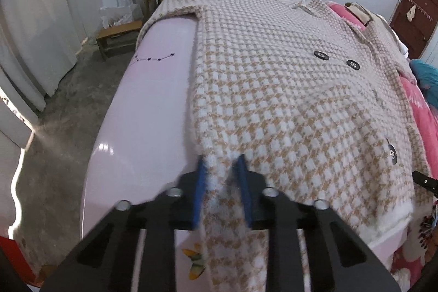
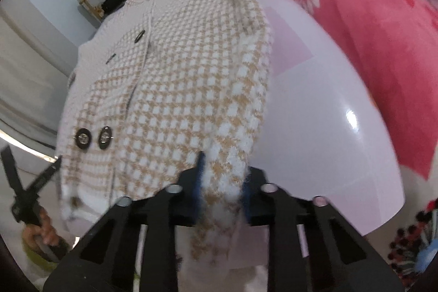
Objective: Fold large clothes
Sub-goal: 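Lower both tools onto the cardigan hem and pinch it closed, then lift the hem with the left tool and fold it toward the collar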
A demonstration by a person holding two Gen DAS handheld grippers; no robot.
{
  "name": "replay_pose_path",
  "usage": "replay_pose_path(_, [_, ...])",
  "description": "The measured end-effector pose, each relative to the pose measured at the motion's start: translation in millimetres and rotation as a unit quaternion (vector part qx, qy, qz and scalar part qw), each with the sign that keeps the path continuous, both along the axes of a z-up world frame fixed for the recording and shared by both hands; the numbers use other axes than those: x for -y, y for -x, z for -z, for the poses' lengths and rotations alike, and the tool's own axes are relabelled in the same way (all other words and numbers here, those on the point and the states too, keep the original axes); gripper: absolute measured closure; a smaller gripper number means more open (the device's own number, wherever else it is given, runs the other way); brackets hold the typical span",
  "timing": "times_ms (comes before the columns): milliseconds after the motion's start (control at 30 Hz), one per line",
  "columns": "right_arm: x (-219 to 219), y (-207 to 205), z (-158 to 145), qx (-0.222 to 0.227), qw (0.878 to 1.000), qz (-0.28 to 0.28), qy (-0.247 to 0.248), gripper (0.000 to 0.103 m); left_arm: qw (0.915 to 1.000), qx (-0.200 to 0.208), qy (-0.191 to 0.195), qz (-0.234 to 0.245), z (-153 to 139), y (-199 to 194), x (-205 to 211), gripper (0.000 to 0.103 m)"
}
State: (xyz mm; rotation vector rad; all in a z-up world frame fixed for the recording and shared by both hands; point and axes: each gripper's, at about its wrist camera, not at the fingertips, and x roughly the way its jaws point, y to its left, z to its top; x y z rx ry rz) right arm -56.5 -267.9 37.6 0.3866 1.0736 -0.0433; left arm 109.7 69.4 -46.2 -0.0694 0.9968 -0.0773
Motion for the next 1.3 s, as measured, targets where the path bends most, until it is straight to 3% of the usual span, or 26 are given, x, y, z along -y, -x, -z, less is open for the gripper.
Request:
replay_pose_path(100, [4, 7, -15, 0.022, 1.000, -0.002, 0.017, 0.098, 0.9994, 0.017, -0.029, 0.010, -12, 4, 7, 0.094])
replay_pose_path(200, [11, 22, -46, 0.060, 0.998, -0.006, 0.021, 0.098, 0.9966, 0.068, -0.042, 0.020, -45, 26, 5, 0.096])
replay_pose_path(300, [12, 37, -74, 0.092, 0.995, -0.016, 0.036, 0.098, 0.9955, 0.085, -0.026, 0.032, -68, 45, -1, 0.096])
replay_pose_path(467, [12, 70, -91, 0.095, 0.994, -0.032, 0.040, 0.098, 0.9950, 0.073, -0.039, 0.056, -78, 88, -1, 0.096])
replay_pose_path(600, [16, 86, -68, 0.049, 0.997, -0.029, 0.050, 0.097, 0.9976, 0.022, -0.037, 0.054, -56, 115, -6, 0.096])
replay_pose_path(667, [20, 86, -44, 0.004, 0.998, -0.026, 0.055, 0.091, 0.9981, -0.010, -0.035, 0.049, -33, 118, -9, 0.094])
replay_pose_path(733, [19, 84, -33, -0.029, 0.996, -0.021, 0.086, 0.080, 0.9986, -0.031, -0.009, 0.041, -23, 115, -18, 0.091])
replay_pose_path(767, [18, 83, -36, -0.027, 0.994, -0.020, 0.101, 0.072, 0.9988, -0.032, 0.005, 0.037, -25, 113, -22, 0.089])
replay_pose_path(833, [16, 84, -56, 0.004, 0.993, -0.021, 0.117, 0.043, 0.9989, -0.025, 0.029, 0.028, -33, 110, -36, 0.076])
replay_pose_path(867, [13, 83, -65, 0.021, 0.992, -0.022, 0.126, 0.038, 0.9991, -0.014, 0.032, 0.024, -39, 109, -42, 0.071])
replay_pose_path(933, [2, 75, -90, 0.066, 0.986, -0.035, 0.146, 0.031, 0.9994, 0.011, 0.029, 0.012, -52, 101, -53, 0.056])
replay_pose_path(1067, [-33, 31, -107, 0.122, 0.982, -0.084, 0.120, 0.026, 0.9979, 0.043, 0.042, -0.023, -69, 67, -75, 0.048])
replay_pose_path(1233, [-106, -48, -88, 0.129, 0.971, -0.178, 0.092, 0.026, 0.9864, 0.083, 0.114, -0.084, -76, 12, -117, 0.041])
replay_pose_path(1300, [-135, -71, -77, 0.121, 0.966, -0.213, 0.084, 0.026, 0.9802, 0.075, 0.151, -0.103, -71, -14, -131, 0.040])
